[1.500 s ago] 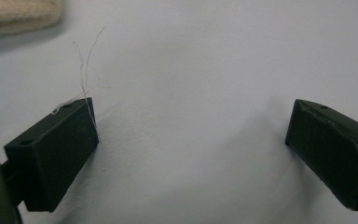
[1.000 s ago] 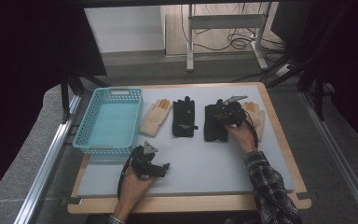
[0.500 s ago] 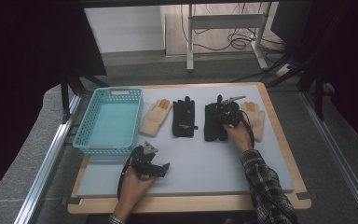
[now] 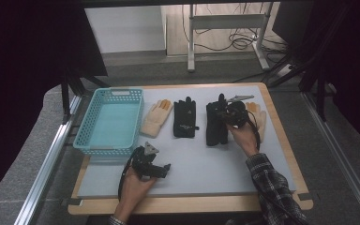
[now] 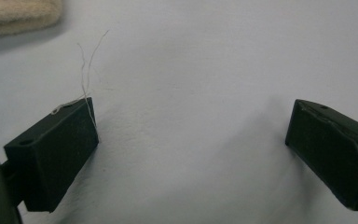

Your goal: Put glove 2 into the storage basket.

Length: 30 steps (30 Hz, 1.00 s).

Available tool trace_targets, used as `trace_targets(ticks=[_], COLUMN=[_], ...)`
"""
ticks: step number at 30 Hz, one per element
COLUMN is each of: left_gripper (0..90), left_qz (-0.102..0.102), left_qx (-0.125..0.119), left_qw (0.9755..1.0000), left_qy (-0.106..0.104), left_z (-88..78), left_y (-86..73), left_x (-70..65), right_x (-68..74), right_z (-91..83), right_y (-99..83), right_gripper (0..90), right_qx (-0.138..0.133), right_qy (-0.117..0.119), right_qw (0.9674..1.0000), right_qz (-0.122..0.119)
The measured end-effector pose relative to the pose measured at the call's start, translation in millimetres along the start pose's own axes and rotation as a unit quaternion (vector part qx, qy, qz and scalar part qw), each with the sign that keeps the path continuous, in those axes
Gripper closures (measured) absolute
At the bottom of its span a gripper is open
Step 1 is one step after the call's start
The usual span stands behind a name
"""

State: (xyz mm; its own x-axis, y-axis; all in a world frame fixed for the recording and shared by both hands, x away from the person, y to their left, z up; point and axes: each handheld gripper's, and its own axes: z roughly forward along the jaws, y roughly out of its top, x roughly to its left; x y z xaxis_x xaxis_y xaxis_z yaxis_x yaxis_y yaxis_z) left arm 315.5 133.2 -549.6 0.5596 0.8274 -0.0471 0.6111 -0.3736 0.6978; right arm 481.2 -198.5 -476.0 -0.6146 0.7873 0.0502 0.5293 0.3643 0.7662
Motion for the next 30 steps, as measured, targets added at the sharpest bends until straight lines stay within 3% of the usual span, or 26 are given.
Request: trace_targets(ticks=[10, 16, 20, 27, 28, 30], left_gripper=[2.4, 2.5, 2.5, 2.5, 2.5, 2.5], left_qz=[0.0, -0.001, -0.001, -0.003, -0.003, -0.001], left_qx=[0.001, -0.001, -0.002, -0.002, -0.002, 0.0], left_qw=[1.0, 1.0, 1.0, 1.0, 1.0, 1.0], left_qy=[0.0, 0.001, 0.001, 0.001, 0.001, 0.001], left_z=[-0.1, 0.1, 0.2, 0.2, 0.2, -0.1], left_y=[0.0, 0.0, 0.0, -0.1, -0.1, -0.1], left_x=[-0.1, -0.1, -0.2, -0.4, -0.4, -0.2], right_x=[38.3, 60.7, 86.5, 103.6, 104.6, 105.3], right_z=[-42.6, -61.4, -75.9, -71.2, -65.1, -59.6], right_y=[-8.6, -23.0, -39.0, -69.6, -79.6, -85.3], right_gripper=[82.3, 82.3, 82.1, 81.6, 79.1, 71.6], right_qx=[-0.023, -0.028, -0.025, -0.01, -0.003, 0.002], right_qy=[0.042, 0.063, 0.071, 0.064, 0.075, 0.083], right_qw=[0.9988, 0.9974, 0.9971, 0.9976, 0.9965, 0.9961], right_qz=[0.009, 0.02, 0.012, 0.025, 0.035, 0.032])
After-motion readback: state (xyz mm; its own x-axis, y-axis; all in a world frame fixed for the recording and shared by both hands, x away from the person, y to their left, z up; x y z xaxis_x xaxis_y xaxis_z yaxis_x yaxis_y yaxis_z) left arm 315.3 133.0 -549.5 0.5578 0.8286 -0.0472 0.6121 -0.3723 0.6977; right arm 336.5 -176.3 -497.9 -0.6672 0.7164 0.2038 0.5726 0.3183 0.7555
